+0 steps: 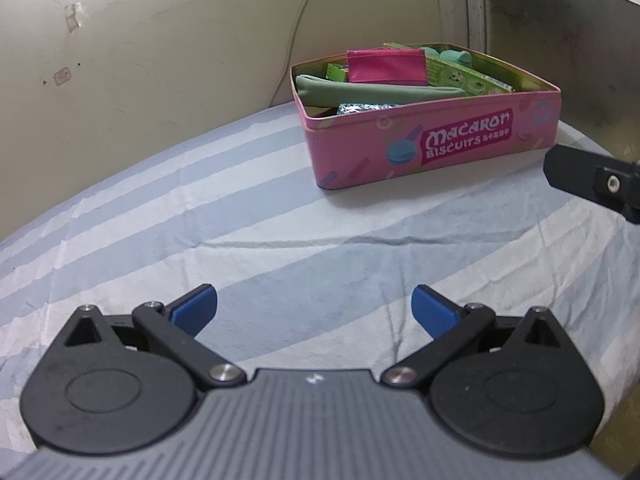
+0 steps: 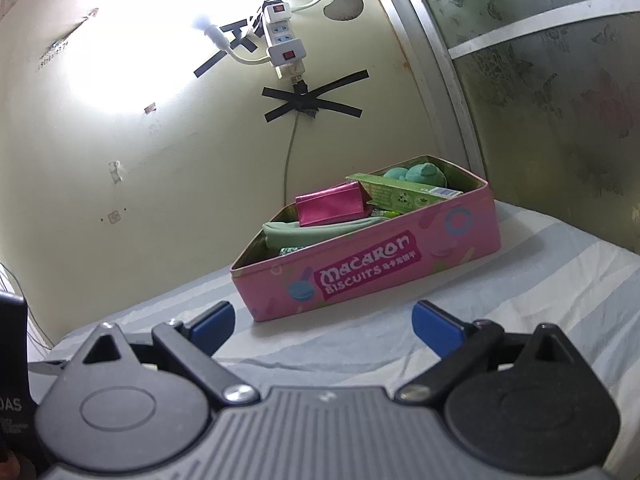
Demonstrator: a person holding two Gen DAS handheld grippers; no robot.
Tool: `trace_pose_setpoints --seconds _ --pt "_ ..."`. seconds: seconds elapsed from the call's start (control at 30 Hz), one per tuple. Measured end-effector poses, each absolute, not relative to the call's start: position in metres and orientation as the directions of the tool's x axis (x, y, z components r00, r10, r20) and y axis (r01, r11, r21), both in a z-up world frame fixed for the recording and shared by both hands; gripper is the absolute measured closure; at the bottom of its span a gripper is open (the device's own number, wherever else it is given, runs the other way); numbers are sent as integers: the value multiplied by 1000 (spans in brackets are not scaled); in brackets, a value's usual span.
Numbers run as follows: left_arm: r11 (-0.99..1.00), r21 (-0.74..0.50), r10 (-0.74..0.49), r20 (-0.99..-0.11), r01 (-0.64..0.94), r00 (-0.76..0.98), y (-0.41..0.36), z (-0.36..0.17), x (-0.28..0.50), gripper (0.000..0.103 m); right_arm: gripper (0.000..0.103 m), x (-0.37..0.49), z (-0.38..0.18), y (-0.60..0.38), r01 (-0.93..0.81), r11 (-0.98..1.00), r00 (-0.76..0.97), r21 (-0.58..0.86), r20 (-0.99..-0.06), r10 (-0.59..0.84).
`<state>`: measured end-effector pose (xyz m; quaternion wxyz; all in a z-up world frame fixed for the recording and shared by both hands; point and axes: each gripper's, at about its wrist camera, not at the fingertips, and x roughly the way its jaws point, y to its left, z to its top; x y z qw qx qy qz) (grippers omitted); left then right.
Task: Organize objects
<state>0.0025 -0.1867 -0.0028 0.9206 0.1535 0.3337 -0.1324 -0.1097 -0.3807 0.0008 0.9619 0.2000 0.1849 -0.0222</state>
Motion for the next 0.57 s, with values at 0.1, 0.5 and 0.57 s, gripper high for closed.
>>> trace_pose_setpoints --seconds 0.1,0.5,0.57 --pt "917 189 -145 -663 352 734 -188 -4 4 0 4 -109 -2 -382 119 917 929 380 -369 33" --pt "916 163 -167 -677 367 717 -187 -5 10 0 4 -105 -6 -386 129 914 925 384 -379 28" --pt "916 152 -176 -676 370 715 -185 -4 11 0 4 -105 -6 -386 130 914 925 383 -380 28"
